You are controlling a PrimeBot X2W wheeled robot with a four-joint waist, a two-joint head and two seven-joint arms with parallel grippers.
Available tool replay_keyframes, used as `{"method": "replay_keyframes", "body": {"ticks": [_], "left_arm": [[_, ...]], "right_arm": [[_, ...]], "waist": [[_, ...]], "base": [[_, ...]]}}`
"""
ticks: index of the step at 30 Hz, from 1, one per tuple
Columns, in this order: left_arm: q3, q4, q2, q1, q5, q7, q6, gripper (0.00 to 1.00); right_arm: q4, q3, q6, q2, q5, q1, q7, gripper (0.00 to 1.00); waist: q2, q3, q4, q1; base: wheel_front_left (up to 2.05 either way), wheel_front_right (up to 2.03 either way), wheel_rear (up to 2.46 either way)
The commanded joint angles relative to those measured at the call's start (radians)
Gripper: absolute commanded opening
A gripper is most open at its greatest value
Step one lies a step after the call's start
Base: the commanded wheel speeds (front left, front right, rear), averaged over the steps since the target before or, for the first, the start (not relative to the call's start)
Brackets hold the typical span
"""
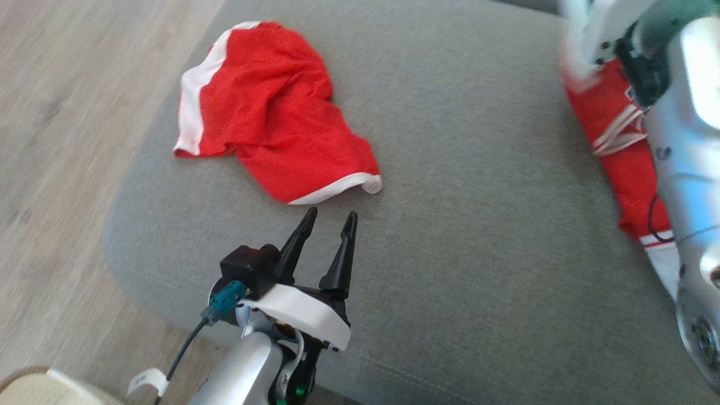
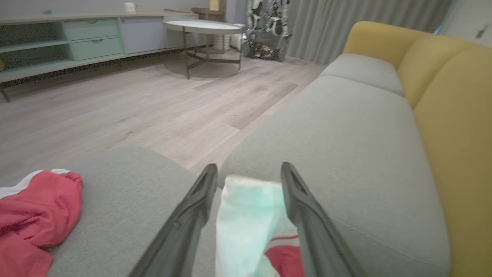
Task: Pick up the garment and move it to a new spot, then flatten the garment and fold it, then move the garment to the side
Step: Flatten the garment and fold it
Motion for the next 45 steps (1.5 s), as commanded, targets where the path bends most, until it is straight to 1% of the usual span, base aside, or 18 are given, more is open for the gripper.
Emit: {"method": "replay_keyframes", "body": {"ticks": [1,4,6,8,12,17,18,22,23,24,27,31,35,38,41,45], "left_arm": [[0.022,-0.037,0.002,-0.044,-0.006,-0.008,0.008,1.00],[0.025,-0.036,0.002,-0.042,-0.006,-0.008,0.016,1.00],[0.028,-0.032,0.002,-0.039,-0.002,-0.008,0.019,1.00],[0.036,-0.030,0.002,-0.038,0.005,-0.008,0.020,1.00],[0.054,-0.031,0.002,-0.038,0.016,-0.008,0.021,1.00],[0.083,-0.036,0.002,-0.032,0.027,-0.008,0.021,1.00],[0.095,-0.039,0.002,-0.029,0.029,-0.008,0.020,1.00],[0.120,-0.049,0.002,-0.018,0.029,-0.008,0.021,1.00],[0.124,-0.049,0.002,-0.015,0.030,-0.008,0.021,1.00],[0.124,-0.049,0.002,-0.015,0.030,-0.008,0.021,1.00],[0.131,-0.050,0.002,-0.003,0.027,-0.008,0.020,1.00],[0.132,-0.053,0.002,0.006,0.024,-0.008,0.022,1.00],[0.125,-0.051,0.002,0.013,0.017,-0.008,0.023,1.00],[0.121,-0.046,0.002,0.016,0.017,-0.008,0.024,1.00],[0.116,-0.042,0.002,0.011,0.017,-0.008,0.020,1.00],[0.108,-0.033,0.002,-0.006,0.018,-0.008,0.015,1.00]], "right_arm": [[0.008,0.018,-0.001,0.025,-0.001,-0.076,-0.029,1.00],[0.103,0.020,-0.001,0.029,-0.012,-0.118,-0.070,1.00],[0.158,0.038,-0.001,0.026,-0.029,-0.128,-0.083,1.00],[0.201,0.048,-0.001,0.020,-0.036,-0.134,-0.098,1.00],[0.249,0.025,-0.001,0.008,-0.012,-0.129,-0.166,1.00],[0.263,0.036,-0.001,0.015,0.041,-0.066,-0.275,1.00],[0.257,0.047,-0.001,0.013,0.065,-0.030,-0.316,1.00],[0.222,0.071,-0.001,0.015,0.127,0.058,-0.374,1.00],[0.207,0.080,-0.001,0.013,0.141,0.084,-0.383,1.00],[0.207,0.080,-0.001,0.013,0.141,0.084,-0.383,1.00],[0.146,0.093,-0.001,0.003,0.190,0.170,-0.404,1.00],[0.029,0.088,-0.001,-0.020,0.233,0.303,-0.420,1.00],[-0.122,0.044,-0.001,-0.027,0.239,0.461,-0.427,1.00],[-0.244,-0.025,-0.001,-0.002,0.224,0.584,-0.429,1.00],[-0.363,-0.085,-0.001,0.038,0.190,0.692,-0.426,1.00],[-0.508,-0.126,-0.001,0.079,0.131,0.794,-0.395,1.00]], "waist": [[0.0000,0.041,0.046,-0.0002],[0.0000,0.037,0.039,-0.0002],[0.0000,0.026,0.021,-0.0002],[0.0000,0.013,-0.006,-0.0002],[0.0000,-0.020,-0.073,-0.0002],[0.0000,-0.070,-0.187,-0.0002],[0.0000,-0.089,-0.234,-0.0002],[0.0000,-0.124,-0.332,-0.0002],[0.0000,-0.133,-0.353,-0.0002],[0.0000,-0.133,-0.353,-0.0002],[0.0000,-0.158,-0.412,-0.0002],[0.0000,-0.179,-0.473,-0.0002],[0.0000,-0.183,-0.519,-0.0002],[0.0000,-0.177,-0.549,-0.0002],[0.0000,-0.165,-0.573,-0.0002],[0.0000,-0.152,-0.596,-0.0002]], "base": [[0.00,0.00,0.00],[0.00,0.00,0.00],[0.00,0.00,0.00],[0.00,0.00,0.00],[0.00,0.00,0.00],[0.00,0.00,0.00],[0.00,0.00,0.00],[0.00,0.00,0.00],[0.00,0.00,0.00],[0.00,0.00,0.00],[0.00,0.00,0.00],[0.00,0.00,0.00],[0.00,0.00,0.00],[0.00,0.00,0.00],[0.00,0.00,0.00],[0.00,0.00,0.00]]}}
